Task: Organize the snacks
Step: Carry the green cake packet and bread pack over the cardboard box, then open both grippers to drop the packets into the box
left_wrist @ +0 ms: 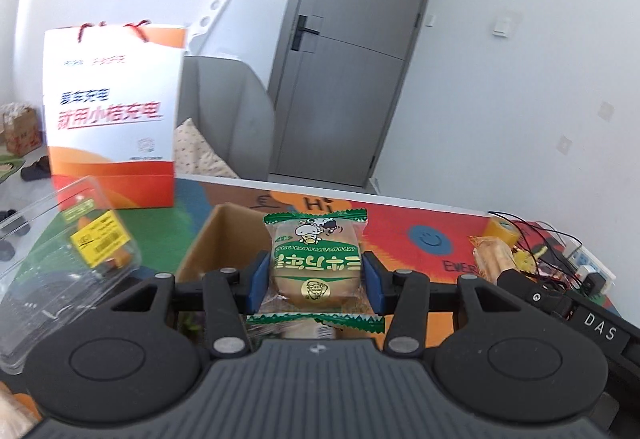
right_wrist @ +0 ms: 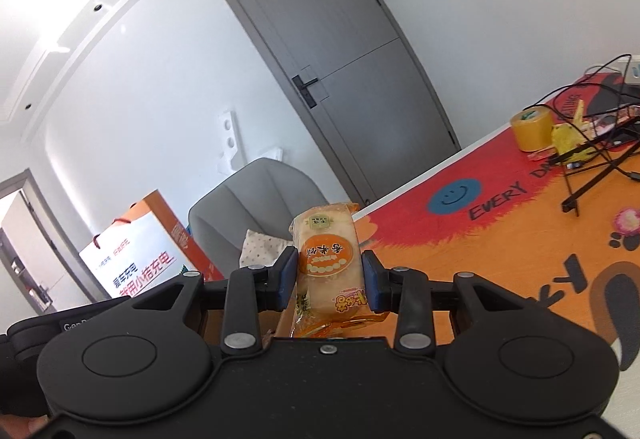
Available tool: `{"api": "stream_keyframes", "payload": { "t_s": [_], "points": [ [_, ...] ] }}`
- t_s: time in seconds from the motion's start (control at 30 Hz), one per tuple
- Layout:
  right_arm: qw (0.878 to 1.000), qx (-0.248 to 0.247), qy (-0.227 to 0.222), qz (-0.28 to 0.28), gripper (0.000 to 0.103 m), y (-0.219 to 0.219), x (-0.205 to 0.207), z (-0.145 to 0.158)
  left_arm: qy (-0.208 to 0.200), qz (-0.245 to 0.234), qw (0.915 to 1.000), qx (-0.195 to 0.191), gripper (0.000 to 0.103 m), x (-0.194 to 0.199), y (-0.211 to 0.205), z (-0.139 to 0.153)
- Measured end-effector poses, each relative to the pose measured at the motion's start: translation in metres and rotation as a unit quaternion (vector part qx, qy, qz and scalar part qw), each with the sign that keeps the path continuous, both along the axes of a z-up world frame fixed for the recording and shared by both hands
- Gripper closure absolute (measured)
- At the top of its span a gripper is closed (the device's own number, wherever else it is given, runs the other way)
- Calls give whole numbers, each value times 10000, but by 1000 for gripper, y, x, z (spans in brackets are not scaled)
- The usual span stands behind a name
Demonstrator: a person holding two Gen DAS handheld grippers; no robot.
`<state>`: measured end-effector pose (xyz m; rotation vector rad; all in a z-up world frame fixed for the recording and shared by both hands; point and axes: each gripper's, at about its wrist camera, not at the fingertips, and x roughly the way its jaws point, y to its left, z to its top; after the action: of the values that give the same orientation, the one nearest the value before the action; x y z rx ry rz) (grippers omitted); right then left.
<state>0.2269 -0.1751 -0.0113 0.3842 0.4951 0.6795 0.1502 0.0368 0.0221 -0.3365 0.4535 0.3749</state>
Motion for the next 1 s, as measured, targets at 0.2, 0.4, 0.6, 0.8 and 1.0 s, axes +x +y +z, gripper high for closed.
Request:
{"api": "stream_keyframes", "payload": {
  "t_s": [0.2, 0.4, 0.6, 0.8, 1.0],
  "points": [
    [9995, -203, -113, 216, 68, 29, -12, 4, 41, 197, 9996, -181, 55, -16, 23, -7],
    [9986, -307, -133, 416, 68, 49, -21, 7, 163, 225, 9988, -399, 55, -25, 38, -17],
    [9970, -492, -126, 584, 68, 70, -24, 4, 212, 437, 9971, -583, 51, -33, 57, -24],
    [9954, -651, -93, 693, 68, 87, -28, 0, 42, 562, 9955, -757, 44, -47, 74, -21],
    [9933, -800, -53, 836, 64, 104, -36, 0, 13, 633, 9952, -740, 33, -59, 85, -22]
  ]
}}
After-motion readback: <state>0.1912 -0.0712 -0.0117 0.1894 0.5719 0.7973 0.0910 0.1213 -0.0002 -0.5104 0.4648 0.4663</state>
